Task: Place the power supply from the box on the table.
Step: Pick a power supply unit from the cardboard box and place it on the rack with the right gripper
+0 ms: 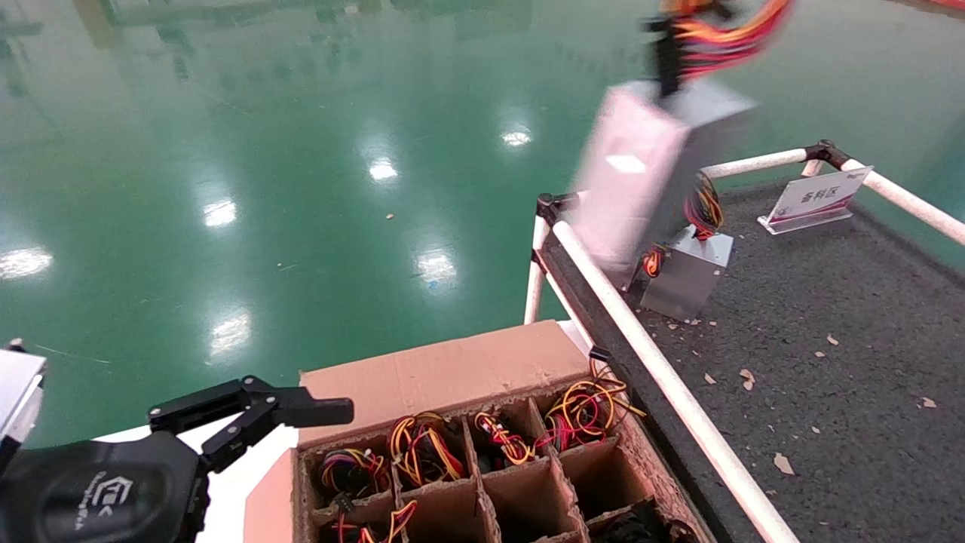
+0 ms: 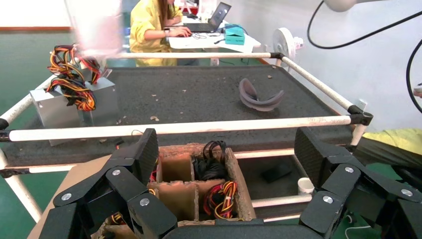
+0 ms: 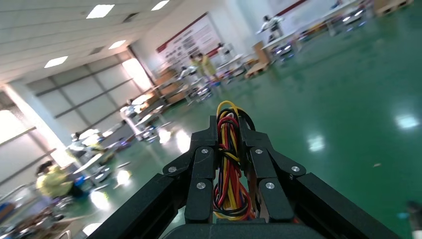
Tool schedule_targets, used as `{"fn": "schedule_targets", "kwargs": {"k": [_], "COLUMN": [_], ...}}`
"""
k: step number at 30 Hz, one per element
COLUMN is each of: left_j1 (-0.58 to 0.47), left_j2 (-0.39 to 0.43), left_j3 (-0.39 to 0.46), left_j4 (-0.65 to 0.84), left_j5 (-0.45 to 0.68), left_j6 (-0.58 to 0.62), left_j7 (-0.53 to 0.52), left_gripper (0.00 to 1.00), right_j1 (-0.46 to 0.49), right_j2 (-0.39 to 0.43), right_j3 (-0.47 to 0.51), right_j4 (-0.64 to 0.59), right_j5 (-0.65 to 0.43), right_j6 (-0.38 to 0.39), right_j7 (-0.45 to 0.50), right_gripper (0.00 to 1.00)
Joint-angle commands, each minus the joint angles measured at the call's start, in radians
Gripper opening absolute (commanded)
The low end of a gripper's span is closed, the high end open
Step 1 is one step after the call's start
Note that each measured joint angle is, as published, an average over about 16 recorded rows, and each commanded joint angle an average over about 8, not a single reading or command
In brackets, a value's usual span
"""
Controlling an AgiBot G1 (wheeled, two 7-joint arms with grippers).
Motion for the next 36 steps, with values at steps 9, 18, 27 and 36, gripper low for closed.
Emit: {"fn": "schedule_targets", "kwargs": {"k": [9,18,27,36], "left_j1": [0.000,0.000,0.000,0.000], "left_j2": [0.000,0.000,0.000,0.000], "left_j3": [0.000,0.000,0.001,0.001], "left_j4": [0.000,0.000,0.000,0.000], "left_j5": [0.000,0.000,0.000,-0.001], "left_j6": [0.000,0.000,0.000,0.000], "left_j7": [0.000,0.000,0.000,0.000], "left_gripper": [1.00,1.00,1.00,1.00], "right_j1": [-0.160,-0.397,-0.563,-0.609], "right_j2": [0.152,0.201,0.164,0.139], "right_j3": [0.097,0.208,0.288,0.310], "right_j4": [-0.011,-0.024,-0.044,-0.120], "right_j5": [0.074,0.168,0.210,0.200], "right_j6": [-0.016,0.005,0.029,0.000], "right_j7": [-0.061,-0.165,-0.274,-0.368], "right_gripper": [0.00,0.00,0.00,0.00]}}
